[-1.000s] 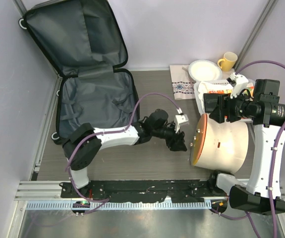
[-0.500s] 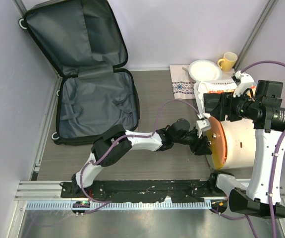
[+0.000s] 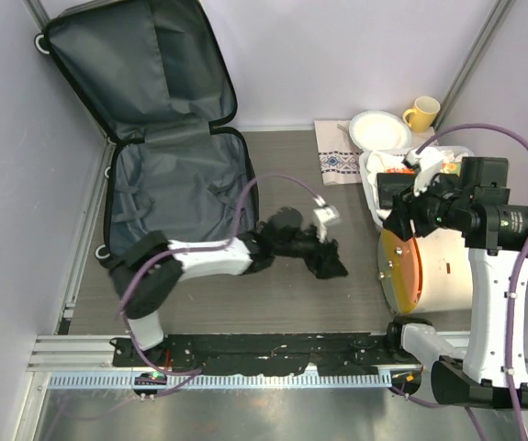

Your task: Open, take out, and arrange the luggage

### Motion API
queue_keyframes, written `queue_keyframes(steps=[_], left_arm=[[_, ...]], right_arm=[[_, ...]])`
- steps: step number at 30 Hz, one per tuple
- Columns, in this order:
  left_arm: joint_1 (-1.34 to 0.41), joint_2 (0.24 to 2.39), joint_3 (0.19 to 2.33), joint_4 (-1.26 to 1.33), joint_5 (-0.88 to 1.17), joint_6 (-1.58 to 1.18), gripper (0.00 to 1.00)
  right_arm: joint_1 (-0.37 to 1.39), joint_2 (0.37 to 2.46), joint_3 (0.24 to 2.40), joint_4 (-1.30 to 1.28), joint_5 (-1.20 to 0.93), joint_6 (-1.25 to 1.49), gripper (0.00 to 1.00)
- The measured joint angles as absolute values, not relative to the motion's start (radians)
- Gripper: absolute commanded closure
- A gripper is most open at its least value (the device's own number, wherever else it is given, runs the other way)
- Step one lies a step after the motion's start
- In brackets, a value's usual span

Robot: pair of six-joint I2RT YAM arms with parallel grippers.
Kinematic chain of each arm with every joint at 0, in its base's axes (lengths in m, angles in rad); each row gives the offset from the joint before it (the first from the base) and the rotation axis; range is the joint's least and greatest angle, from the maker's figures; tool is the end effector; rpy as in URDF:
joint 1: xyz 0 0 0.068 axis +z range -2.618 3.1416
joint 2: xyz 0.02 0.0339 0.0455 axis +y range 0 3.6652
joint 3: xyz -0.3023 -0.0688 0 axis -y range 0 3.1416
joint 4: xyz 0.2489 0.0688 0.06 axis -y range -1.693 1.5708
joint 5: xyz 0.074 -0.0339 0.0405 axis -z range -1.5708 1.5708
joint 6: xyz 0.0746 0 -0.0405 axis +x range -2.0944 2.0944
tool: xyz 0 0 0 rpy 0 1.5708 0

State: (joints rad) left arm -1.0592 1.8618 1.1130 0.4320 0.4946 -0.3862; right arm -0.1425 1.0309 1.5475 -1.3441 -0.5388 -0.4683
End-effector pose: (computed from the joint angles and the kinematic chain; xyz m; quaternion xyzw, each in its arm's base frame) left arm 0.1956 -0.4207 0.2341 0.3948 0.6937 -0.5249 0.2956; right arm 0.1488 0.0173 0.4463 -0.2410 0.8706 0.1313 0.4084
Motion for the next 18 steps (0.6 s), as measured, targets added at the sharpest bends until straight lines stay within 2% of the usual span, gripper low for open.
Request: queue_keyframes(steps=[7, 13, 18], left_arm=[[-0.824, 1.541, 0.939, 0.273, 0.484, -0.347, 0.32], [-0.707, 1.472, 0.857, 0.154, 0.468, -0.353, 0.32], [-0.553, 1.431, 0.828, 0.137, 0.499, -0.421, 0.32]], right_arm=[[0.109, 1.055, 1.413, -1.355, -0.481, -0.498, 0.46], [0.437, 1.180, 1.337, -1.344, -0.323, -0.464, 0.50], [0.555, 1.266, 1.277, -1.332, -0.158, -0.494, 0.54]])
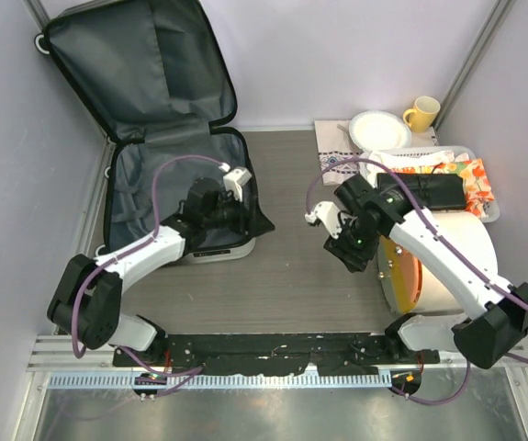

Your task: Open, take out, and arrange the luggage

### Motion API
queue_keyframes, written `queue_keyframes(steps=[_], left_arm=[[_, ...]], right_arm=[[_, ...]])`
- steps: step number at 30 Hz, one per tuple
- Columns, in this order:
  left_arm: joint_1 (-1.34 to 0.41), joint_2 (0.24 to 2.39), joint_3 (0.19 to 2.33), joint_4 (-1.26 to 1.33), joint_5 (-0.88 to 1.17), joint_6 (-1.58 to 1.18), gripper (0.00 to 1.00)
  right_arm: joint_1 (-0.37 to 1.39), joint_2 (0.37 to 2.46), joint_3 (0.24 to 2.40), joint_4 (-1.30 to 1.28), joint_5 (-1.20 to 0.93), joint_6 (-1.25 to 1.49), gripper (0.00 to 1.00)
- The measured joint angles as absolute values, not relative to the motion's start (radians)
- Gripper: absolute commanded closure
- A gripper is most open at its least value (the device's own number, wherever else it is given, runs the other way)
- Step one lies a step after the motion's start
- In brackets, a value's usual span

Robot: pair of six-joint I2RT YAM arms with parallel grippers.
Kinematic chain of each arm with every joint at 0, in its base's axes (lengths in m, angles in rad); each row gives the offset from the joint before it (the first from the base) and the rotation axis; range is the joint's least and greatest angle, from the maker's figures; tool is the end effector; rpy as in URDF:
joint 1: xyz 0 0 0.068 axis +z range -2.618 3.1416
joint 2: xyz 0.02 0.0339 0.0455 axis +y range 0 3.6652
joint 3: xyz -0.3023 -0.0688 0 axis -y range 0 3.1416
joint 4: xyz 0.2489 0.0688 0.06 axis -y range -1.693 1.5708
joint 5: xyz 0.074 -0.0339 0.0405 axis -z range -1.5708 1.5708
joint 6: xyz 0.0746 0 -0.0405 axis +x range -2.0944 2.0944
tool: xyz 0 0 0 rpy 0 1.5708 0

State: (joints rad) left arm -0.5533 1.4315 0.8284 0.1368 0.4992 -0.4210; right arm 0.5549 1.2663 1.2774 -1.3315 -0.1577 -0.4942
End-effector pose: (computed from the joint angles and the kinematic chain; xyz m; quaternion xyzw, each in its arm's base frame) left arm 0.2719 -0.2099 0.2584 0.1838 0.8146 -0.4238 0.3508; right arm 0.1759 0.1228 0.3216 -0.5039 0.8512 0.0819 0.1221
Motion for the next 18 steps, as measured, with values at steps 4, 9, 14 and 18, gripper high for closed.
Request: queue_keyframes(steps=[4, 9, 14, 18], left_arm=[[-0.466, 1.412, 0.830, 0.126, 0.493, -0.430, 0.32], [-0.408, 1.424, 0.830, 0.072, 0.482, -0.434, 0.31], [-0.411, 1.444, 0.830, 0.061, 0.488, -0.438, 0.31], [-0.411, 1.470, 0.830, 0.062, 0.500, -0.443, 0.31]], right_arm=[[0.581, 1.304, 1.199, -1.341, -0.019, -0.533, 0.57], [0.584, 1.349, 1.164, -1.344, 0.120, -0.540, 0.61], [0.588, 1.341, 1.119, -1.335, 0.240, -0.505, 0.61], [0.593, 1.286, 0.976, -1.296, 0.327, -0.490, 0.61]])
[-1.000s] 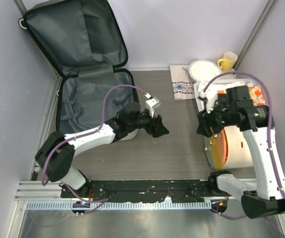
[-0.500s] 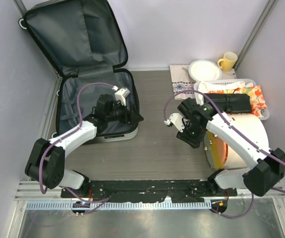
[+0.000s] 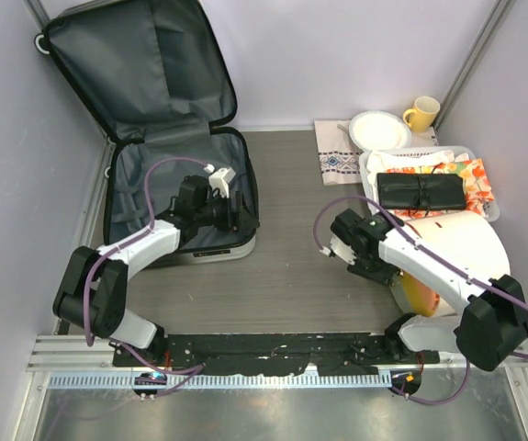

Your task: Open, take out, and arrange the luggage

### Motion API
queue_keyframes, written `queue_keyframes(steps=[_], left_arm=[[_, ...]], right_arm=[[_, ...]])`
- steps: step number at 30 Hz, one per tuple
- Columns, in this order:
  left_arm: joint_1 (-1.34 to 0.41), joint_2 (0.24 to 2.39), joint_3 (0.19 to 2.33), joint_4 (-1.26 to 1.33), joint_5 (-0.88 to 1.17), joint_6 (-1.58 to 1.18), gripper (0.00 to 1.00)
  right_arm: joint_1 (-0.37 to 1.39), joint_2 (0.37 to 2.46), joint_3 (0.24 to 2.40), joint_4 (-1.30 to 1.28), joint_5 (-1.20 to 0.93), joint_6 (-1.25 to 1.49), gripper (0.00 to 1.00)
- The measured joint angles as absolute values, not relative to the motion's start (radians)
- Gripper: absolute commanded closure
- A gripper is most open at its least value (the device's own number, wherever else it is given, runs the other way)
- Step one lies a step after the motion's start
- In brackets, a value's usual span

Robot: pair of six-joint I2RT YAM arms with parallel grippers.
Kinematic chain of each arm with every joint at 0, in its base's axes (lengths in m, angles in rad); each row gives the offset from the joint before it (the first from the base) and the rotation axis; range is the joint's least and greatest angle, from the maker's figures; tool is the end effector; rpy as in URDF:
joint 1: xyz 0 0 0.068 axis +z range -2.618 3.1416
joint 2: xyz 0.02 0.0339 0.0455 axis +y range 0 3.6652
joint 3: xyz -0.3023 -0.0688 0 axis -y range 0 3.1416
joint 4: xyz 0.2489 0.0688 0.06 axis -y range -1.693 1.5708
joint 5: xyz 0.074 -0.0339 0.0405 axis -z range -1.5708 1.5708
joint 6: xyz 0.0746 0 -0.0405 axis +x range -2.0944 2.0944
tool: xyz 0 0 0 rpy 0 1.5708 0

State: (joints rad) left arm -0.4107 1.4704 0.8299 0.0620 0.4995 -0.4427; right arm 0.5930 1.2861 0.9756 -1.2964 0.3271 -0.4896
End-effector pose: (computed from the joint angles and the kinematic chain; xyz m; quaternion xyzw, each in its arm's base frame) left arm 0.2992 -0.1693 0.2374 0.1040 0.8539 -0.3888 0.3300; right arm 0.1670 0.0836 0.2402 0.5108 -0.8440 0.1635 0.0094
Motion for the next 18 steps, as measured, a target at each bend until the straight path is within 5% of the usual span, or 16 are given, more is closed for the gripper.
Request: queue_keyframes(steps=[6, 18], left_arm=[[-0.411, 1.497, 0.844, 0.062, 0.517, -0.446, 0.30], [-0.411, 1.503, 0.853, 0.074, 0.528, -0.447, 0.30]], right_arm=[[0.508, 1.221, 0.842, -1.332, 0.394, -0.502, 0.60], [0.258, 1.309, 0.917, -1.306, 0.477, -0.616, 0.57]])
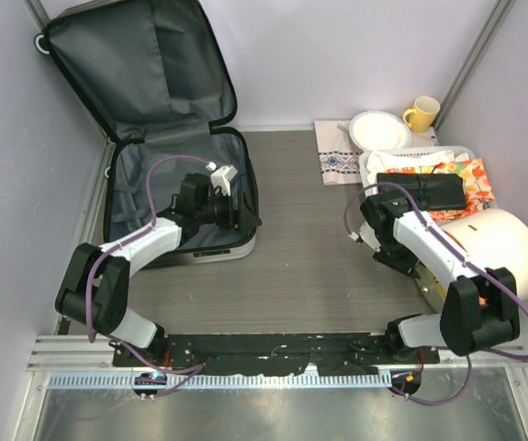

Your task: Open, take out, and arrange the luggage

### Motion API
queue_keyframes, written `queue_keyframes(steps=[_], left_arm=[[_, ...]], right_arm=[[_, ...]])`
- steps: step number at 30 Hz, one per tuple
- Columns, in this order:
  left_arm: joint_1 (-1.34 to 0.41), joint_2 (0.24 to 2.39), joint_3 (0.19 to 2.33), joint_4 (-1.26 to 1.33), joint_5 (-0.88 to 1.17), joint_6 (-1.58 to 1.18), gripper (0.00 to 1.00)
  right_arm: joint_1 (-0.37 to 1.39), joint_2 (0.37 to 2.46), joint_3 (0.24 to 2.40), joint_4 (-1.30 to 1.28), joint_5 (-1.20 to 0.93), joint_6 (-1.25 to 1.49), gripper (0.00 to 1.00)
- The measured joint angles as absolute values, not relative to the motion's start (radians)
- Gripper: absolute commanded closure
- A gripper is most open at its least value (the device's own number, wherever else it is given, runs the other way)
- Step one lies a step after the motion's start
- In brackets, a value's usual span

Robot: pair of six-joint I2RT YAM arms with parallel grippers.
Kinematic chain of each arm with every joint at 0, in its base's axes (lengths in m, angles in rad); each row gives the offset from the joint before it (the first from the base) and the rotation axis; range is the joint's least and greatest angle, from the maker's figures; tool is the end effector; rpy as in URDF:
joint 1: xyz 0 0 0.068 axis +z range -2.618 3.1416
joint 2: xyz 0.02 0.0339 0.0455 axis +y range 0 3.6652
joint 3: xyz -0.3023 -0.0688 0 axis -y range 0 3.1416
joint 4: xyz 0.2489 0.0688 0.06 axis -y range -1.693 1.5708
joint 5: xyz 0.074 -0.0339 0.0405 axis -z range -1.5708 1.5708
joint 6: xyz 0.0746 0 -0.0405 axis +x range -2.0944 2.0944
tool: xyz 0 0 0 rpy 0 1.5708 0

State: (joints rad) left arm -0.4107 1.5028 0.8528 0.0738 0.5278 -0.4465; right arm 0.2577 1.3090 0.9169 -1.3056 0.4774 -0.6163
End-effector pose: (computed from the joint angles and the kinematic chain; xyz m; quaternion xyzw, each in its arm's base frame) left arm 0.3059 -0.1742 0.2368 0.1092 0.8505 -0.3999 0.3236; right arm 0.1798 0.0120 0.2267 0.4240 -0.8722 0.2212 0.1027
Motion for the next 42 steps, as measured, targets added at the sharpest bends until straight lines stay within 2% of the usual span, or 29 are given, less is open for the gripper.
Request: queue_keyframes(steps=[6, 16, 19, 22, 23, 28, 30, 32, 36, 38, 42], left_arm=[[-0.411, 1.503, 0.861, 0.071, 0.529, -0.446, 0.30], [-0.411, 1.503, 0.867, 0.070, 0.532, -0.442, 0.28], [-0.411, 1.503, 0.868, 0.070, 0.537, -0.440, 0.24], [-0.411, 1.503, 0.879, 0.057, 0.543, -0.433, 0.12], [-0.411, 1.503, 0.888, 0.047, 0.545, -0.426, 0.01], [-0.410, 1.495, 0.973, -0.066, 0.535, -0.356, 0.00], [-0.403, 1.490, 1.039, -0.155, 0.526, -0.322, 0.00], [-0.389, 1.497, 1.162, -0.290, 0.514, -0.276, 0.00], [-0.336, 1.564, 1.458, -0.531, 0.486, -0.177, 0.00], [-0.294, 1.625, 1.623, -0.662, 0.492, -0.121, 0.00], [-0.175, 1.687, 1.772, -0.833, 0.508, -0.060, 0.00]], right_arm=[[0.239, 1.419, 0.987, -1.233, 0.477, -0.622, 0.55], [0.087, 1.560, 1.098, -1.124, 0.513, -0.691, 0.55], [0.083, 1.616, 1.187, -1.122, 0.498, -0.698, 0.53], [0.099, 1.652, 1.302, -1.130, 0.446, -0.689, 0.47], [0.109, 1.652, 1.326, -1.134, 0.426, -0.683, 0.45], [0.215, 1.649, 1.499, -1.176, 0.267, -0.640, 0.31], [0.255, 1.649, 1.573, -1.179, 0.186, -0.603, 0.27], [0.284, 1.650, 1.662, -1.169, 0.093, -0.555, 0.19], [0.284, 1.647, 1.785, -1.065, -0.068, -0.437, 0.14], [0.280, 1.641, 1.786, -0.953, -0.144, -0.349, 0.14], [0.278, 1.621, 1.678, -0.701, -0.257, -0.157, 0.13]])
